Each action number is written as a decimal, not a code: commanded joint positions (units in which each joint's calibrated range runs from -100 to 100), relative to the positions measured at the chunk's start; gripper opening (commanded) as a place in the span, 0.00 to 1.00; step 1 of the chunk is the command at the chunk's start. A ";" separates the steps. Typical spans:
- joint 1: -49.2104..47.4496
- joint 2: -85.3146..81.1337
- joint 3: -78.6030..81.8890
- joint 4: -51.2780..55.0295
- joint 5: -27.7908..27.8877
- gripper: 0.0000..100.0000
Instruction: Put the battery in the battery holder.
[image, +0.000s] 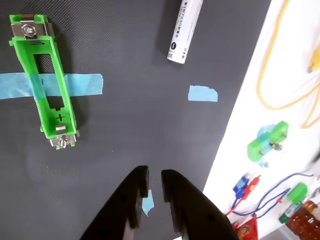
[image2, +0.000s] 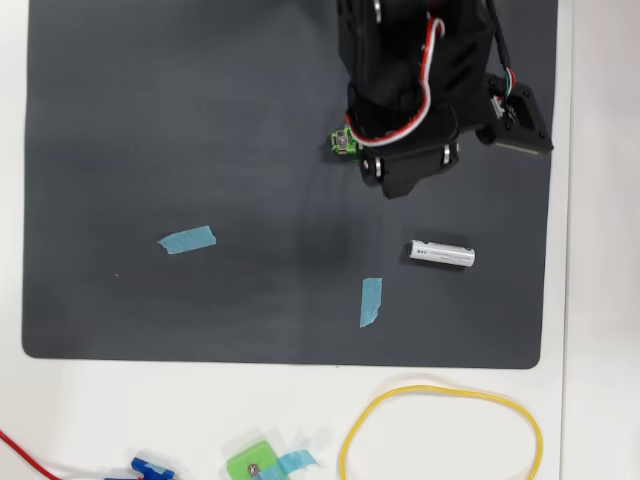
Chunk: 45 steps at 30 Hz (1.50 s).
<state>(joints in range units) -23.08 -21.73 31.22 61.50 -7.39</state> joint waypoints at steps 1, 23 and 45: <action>-0.43 7.10 -9.10 4.06 -0.49 0.00; 0.30 17.34 -18.79 11.58 -0.02 0.01; 3.41 18.19 -18.62 11.58 -0.34 0.00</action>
<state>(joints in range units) -20.16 -3.40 14.52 72.78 -7.64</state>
